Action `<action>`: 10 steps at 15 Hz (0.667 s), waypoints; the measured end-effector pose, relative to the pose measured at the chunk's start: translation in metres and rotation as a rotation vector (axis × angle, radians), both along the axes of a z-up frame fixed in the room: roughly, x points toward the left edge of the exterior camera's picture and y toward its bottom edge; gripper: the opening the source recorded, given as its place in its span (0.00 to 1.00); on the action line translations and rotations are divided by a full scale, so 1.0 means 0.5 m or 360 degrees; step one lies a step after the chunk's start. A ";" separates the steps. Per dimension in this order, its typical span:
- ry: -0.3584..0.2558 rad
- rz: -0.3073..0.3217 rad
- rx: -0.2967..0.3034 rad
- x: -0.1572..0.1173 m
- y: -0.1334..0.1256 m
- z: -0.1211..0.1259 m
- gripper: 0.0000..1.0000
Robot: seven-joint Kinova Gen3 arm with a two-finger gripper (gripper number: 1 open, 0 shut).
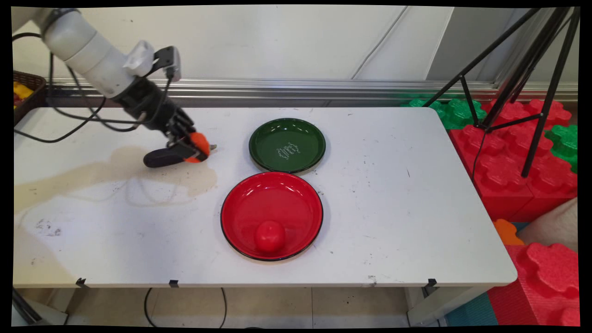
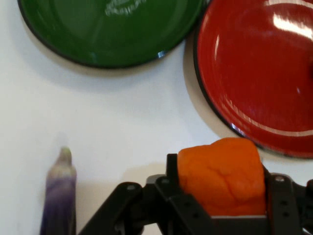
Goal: Place the picked object on the table
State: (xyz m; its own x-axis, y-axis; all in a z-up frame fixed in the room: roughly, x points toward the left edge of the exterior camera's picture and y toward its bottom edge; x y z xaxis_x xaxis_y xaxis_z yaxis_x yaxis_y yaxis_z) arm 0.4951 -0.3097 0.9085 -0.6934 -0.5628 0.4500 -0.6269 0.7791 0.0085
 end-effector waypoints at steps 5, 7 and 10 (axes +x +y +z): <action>-0.0074 -0.0005 0.0102 0.039 0.052 -0.024 0.00; -0.0091 0.0000 0.0129 0.049 0.061 -0.039 0.00; -0.0110 0.0010 0.0169 0.063 0.072 -0.070 0.00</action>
State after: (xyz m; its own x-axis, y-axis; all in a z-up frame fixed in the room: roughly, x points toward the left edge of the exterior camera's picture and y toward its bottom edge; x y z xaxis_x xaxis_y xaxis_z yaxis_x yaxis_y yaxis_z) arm 0.5265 -0.2739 0.8735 -0.7172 -0.6089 0.3389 -0.6335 0.7723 0.0470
